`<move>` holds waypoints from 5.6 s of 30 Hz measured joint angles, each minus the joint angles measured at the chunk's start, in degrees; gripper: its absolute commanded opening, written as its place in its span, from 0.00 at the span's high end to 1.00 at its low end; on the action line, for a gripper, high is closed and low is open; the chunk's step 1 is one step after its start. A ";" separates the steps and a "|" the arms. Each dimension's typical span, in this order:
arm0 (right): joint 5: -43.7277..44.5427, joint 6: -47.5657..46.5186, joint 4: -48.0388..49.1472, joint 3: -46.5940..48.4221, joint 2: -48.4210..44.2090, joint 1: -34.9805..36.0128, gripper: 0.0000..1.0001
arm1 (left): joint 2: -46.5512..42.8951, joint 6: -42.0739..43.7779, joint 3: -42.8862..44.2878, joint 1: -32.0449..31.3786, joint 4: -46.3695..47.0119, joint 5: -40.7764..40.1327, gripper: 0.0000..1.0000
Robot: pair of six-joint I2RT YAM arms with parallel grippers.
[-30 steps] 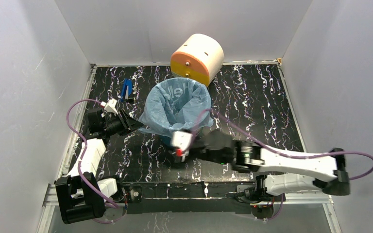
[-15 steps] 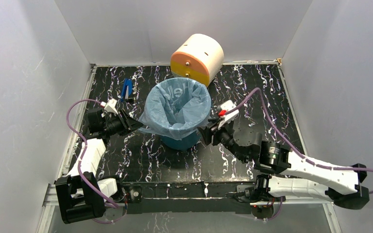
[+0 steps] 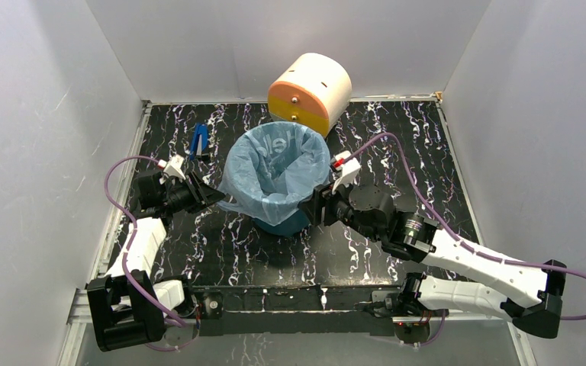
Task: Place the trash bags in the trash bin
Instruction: Place the trash bag in the trash bin.
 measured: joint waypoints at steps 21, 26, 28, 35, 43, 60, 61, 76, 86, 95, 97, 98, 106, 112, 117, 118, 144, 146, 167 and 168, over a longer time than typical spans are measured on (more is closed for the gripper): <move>10.51 2.03 -1.55 -9.42 2.49 -3.17 0.36 | -0.02 0.39 0.00 -0.22 -0.46 -0.24 0.58; 13.64 1.97 -3.80 -9.40 -6.43 -3.21 0.34 | -0.02 0.42 0.00 -0.22 -0.55 -0.37 0.58; 13.51 2.49 -3.74 -9.38 -9.66 -3.37 0.34 | -0.02 0.39 0.00 -0.22 -0.59 -0.42 0.58; 9.60 6.56 -10.40 1.99 1.14 -15.72 0.26 | 0.50 0.37 0.00 -0.22 -0.59 -0.52 0.43; -25.57 11.21 -3.58 -5.64 8.70 -48.89 0.22 | 0.50 0.42 0.00 -0.28 -0.66 -0.81 0.35; -68.43 19.26 14.21 1.68 41.68 -54.14 0.31 | 1.40 -2.47 -0.63 -4.55 3.17 0.98 0.35; -68.81 19.23 14.27 1.68 42.05 -53.62 0.32 | 1.57 -3.06 -0.83 -5.35 3.69 0.50 0.36; -66.49 22.10 18.12 -19.17 21.70 -49.96 0.43 | 4.66 -9.84 -1.25 -8.98 14.21 -10.45 0.47; -52.50 17.66 10.36 -16.72 12.00 -50.69 0.32 | 12.76 -10.95 -0.48 -9.25 18.29 -8.74 0.42; -63.87 22.77 22.53 -6.38 31.04 -51.60 0.33 | 18.18 -12.57 2.56 -9.25 22.25 -7.39 0.44; -66.40 24.17 24.81 -5.33 34.93 -51.41 0.33 | 19.78 -13.25 2.69 -9.25 23.65 -6.73 0.44; -67.12 24.41 25.18 -4.81 36.63 -51.34 0.33 | 20.26 -13.46 2.71 -9.25 24.00 -6.54 0.44; -68.43 23.45 25.18 -2.84 39.76 -50.95 0.32 | 24.94 -11.87 5.86 -13.70 24.85 -5.31 0.45; -66.12 24.28 25.11 -7.91 36.30 -49.53 0.30 | 25.20 -7.58 7.78 -18.45 20.46 -5.77 0.45; -57.66 25.53 19.67 -13.81 25.70 -49.11 0.26 | 20.50 -10.29 2.86 -20.15 20.17 -8.83 0.43; -56.13 25.51 18.40 -14.27 23.61 -49.13 0.25 | 18.86 -10.73 1.84 -20.28 19.54 -9.99 0.43; -58.40 25.27 1.18 -18.45 10.71 -49.81 0.22 | 3.39 -12.24 -6.56 -20.63 11.47 -12.74 0.42; -58.80 26.84 2.89 -18.40 12.39 -49.90 0.22 | 1.36 -13.25 -8.26 -20.98 12.15 -13.42 0.41; -45.66 25.27 -4.24 -9.18 10.03 -49.79 0.17 | -11.65 -21.79 -13.18 -26.58 8.92 -24.63 0.34; -45.48 24.87 -4.87 -9.42 9.57 -49.79 0.17 | -11.65 -21.62 -13.07 -26.58 8.52 -24.87 0.34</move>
